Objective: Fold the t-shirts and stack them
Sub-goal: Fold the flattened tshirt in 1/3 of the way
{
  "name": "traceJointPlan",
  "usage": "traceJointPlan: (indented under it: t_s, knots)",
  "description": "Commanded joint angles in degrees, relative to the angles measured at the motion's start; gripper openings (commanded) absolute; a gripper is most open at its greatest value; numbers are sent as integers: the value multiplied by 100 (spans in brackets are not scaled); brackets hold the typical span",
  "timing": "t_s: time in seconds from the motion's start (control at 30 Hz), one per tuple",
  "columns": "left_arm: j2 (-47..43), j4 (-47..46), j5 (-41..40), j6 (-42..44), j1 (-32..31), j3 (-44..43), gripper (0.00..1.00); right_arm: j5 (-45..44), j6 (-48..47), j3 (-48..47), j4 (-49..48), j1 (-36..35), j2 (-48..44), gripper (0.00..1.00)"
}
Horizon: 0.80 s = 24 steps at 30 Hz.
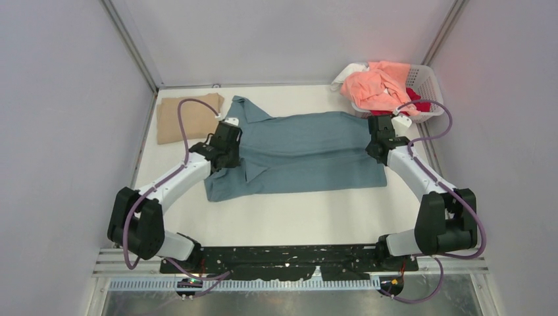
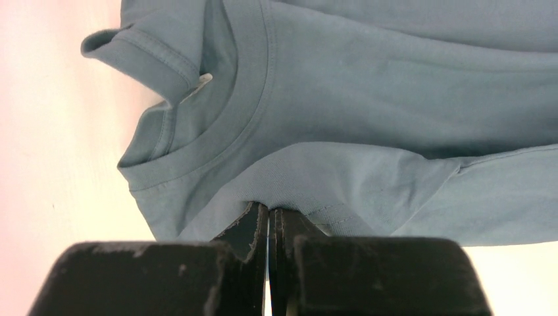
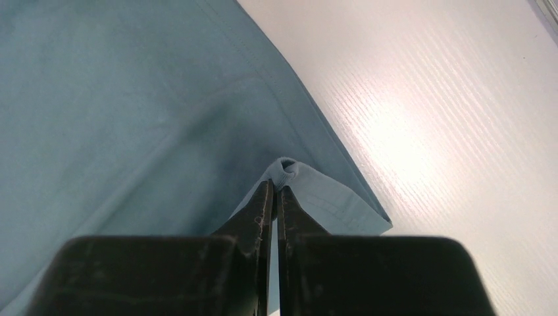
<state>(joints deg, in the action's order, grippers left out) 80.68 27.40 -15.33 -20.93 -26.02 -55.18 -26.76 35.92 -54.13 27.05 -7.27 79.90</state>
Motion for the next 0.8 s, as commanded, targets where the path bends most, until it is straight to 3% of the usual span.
traceJointPlan:
  t_s: [0.0,0.27,0.3,0.37,0.4,0.43,0.47,0.57,0.63,0.67,0.73,0.77]
  knots:
    - [308,-153,223,79,110,-520,0,-359,-65,-195,-272,55,-34,6]
    - [1532,984,45,-279,324,-1687,3,-216,-12,-332,-454,80,410,7]
    - [1658,1167,33,-415,377,-1821,10,-222,1,-374,-463,95,451,8]
    - [1924,1457,64,-670,518,-2124,41,-160,-24,-472,-459,125,592,10]
    - [2023,1653,62,-827,584,-2317,48,-109,-37,-505,-444,131,701,12]
    - [2126,1785,76,-933,649,-2510,63,-79,-39,-584,-417,158,755,14]
    - [2212,1886,82,-1009,708,-2711,78,-27,-52,-627,-409,179,843,21]
    - [2480,1869,230,-1152,850,-3389,98,28,-110,-870,-398,278,1026,26]
    - [2685,2064,482,-1143,854,-3880,99,51,-166,-993,-352,302,1116,36]
    - [2708,2092,638,-1115,849,-3994,99,49,-251,-1011,-339,299,1125,53]
    - [2552,1946,901,-1062,853,-3787,100,-104,-315,-1074,-151,317,1105,74]
    - [2399,1848,964,-1049,853,-3538,100,-151,-345,-1087,-105,315,1079,78]
